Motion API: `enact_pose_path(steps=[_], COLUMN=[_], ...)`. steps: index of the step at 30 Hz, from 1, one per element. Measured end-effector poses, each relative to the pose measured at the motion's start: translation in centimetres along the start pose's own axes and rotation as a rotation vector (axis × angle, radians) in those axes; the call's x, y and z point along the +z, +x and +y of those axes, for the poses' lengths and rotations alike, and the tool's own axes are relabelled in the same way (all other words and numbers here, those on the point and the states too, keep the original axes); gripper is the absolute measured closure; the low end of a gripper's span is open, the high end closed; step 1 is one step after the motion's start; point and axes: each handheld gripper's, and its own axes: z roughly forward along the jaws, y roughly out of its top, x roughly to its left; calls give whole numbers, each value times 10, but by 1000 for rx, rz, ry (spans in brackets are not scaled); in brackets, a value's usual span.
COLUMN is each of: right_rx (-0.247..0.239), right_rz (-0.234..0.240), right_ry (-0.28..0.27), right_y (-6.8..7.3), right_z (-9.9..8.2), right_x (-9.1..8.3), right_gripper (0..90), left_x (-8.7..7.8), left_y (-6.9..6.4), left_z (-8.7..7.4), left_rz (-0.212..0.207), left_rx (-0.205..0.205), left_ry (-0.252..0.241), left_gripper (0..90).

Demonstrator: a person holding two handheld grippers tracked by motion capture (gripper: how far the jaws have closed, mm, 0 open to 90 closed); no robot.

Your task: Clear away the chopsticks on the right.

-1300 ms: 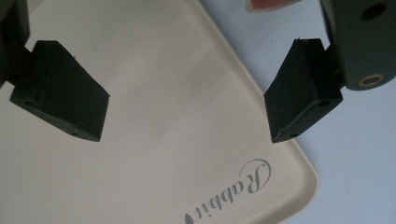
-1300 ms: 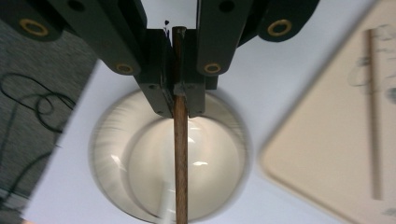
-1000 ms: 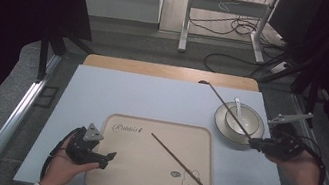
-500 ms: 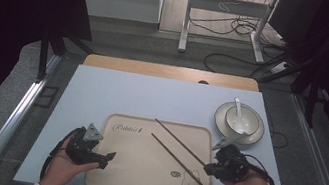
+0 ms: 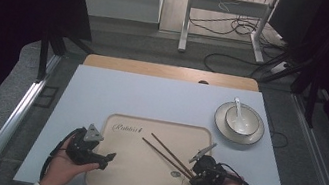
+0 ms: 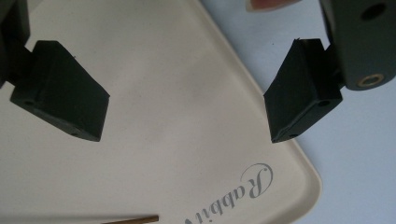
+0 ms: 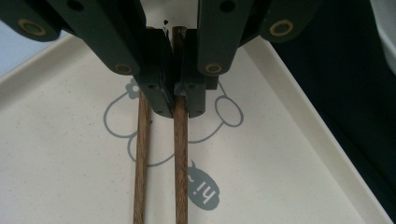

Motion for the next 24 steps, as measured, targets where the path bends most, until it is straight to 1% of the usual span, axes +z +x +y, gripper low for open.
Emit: enact_pose_path(steps=[3,5,7,9,12,14,16,17,19,20,21,22,24], right_rx=[-14,-35,-46,-63,-81,-84,-78,-78,-68,-70,-75,-79,-76], right_rz=[-13,-23,-23,-28,-29,-21,16,39,83,97,112,136,176], right_ry=[3,5,-3,-14,-84,-152,-204,-230,-246,-251,-257,-259,-265], right_y=[2,2,3,4,7,10,10,9,8,8,8,7,4], right_z=[-1,-2,-2,-2,3,9,17,22,35,42,49,57,72], right_x=[1,1,2,-1,-12,-18,-21,-21,-17,-14,-10,-6,3], right_gripper=[822,779,757,711,606,540,502,502,514,535,571,614,701], left_x=[0,0,-1,-1,-2,-2,-2,-2,-3,-3,-4,-4,-5], left_y=[0,0,0,0,1,2,2,1,1,1,1,2,2], left_z=[0,0,-1,-1,-1,-1,-1,-1,0,0,-1,-1,-1], left_rz=[2,0,2,3,6,9,9,10,11,11,12,14,16], left_rx=[0,1,-1,1,-3,-5,-5,-3,-3,-3,-5,-8,-11], left_ry=[2,2,1,0,-4,-4,-6,-7,-9,-11,-12,-13,-14], left_gripper=[138,138,138,138,138,138,138,138,138,138,138,138,138])
